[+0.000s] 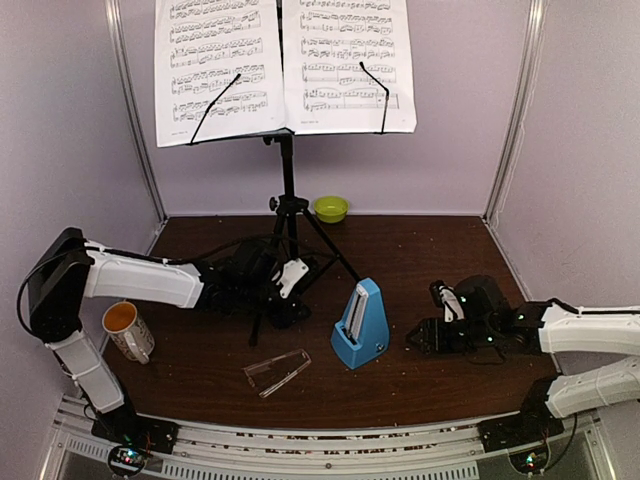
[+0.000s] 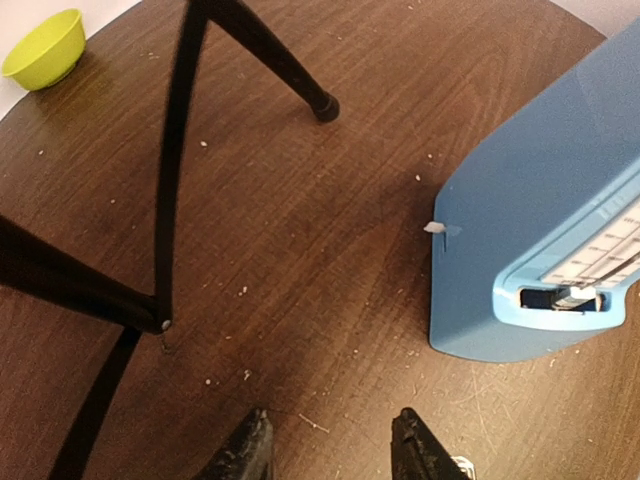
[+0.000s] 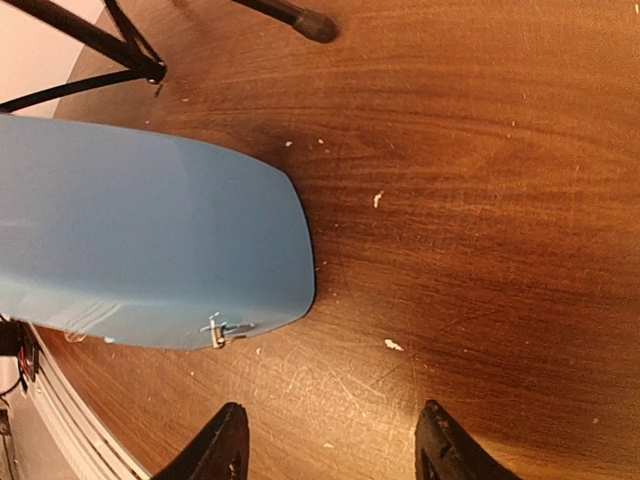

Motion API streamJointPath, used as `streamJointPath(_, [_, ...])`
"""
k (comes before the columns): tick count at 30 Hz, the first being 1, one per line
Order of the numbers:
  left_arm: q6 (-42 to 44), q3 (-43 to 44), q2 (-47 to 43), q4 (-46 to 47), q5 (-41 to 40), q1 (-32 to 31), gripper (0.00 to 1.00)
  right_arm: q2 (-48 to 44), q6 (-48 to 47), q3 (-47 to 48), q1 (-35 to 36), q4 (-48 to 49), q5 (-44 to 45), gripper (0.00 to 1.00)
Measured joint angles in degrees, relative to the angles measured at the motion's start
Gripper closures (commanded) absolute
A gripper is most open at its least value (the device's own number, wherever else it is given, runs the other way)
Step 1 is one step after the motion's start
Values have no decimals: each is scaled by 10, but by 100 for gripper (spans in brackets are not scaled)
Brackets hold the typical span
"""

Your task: Set up the instrument practice props

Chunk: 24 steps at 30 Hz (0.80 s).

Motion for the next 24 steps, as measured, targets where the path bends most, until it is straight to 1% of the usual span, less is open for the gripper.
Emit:
streamJointPath(7, [9,15,37,28,18,-1,65,75,4,3,0,39,-13,54])
streamJointPath(17, [15,43,81,59,37,-7,70,140,-1,47,0,68,-31,59])
streamJointPath(24, [23,50,96,59,51,-35,72,198,-14,91,0,74,-44,62])
